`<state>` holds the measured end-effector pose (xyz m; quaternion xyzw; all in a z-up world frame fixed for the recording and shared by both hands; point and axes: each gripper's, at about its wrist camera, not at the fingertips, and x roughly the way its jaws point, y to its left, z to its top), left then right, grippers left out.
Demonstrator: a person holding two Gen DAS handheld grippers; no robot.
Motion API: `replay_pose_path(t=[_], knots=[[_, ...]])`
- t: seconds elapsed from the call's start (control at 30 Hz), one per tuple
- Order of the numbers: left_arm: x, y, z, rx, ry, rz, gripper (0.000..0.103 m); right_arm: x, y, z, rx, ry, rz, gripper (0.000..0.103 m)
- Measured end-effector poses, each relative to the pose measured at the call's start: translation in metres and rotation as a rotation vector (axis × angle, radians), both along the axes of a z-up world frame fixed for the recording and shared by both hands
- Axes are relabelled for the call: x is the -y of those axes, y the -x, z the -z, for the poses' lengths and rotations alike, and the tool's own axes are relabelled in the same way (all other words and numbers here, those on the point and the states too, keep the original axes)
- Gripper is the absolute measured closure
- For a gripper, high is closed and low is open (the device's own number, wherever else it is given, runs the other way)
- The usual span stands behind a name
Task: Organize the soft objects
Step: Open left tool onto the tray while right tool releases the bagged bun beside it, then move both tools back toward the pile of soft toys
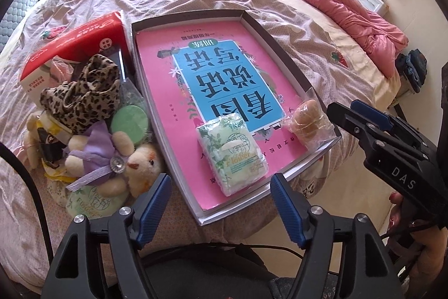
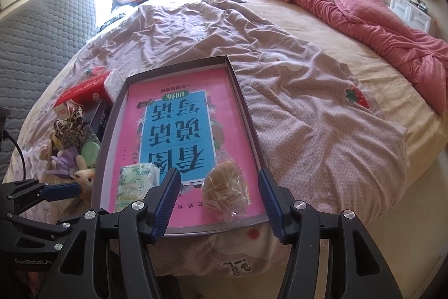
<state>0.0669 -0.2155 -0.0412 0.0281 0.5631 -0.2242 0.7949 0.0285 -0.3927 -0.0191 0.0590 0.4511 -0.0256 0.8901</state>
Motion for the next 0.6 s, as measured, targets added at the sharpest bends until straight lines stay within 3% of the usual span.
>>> replay_pose_path(t=[0.6], knots=[[-0.106, -0.001, -0.025, 0.05, 0.054, -0.186, 0.03, -0.072, -0.004, -0.028, 0.041, 0.024, -0.147, 0.042]])
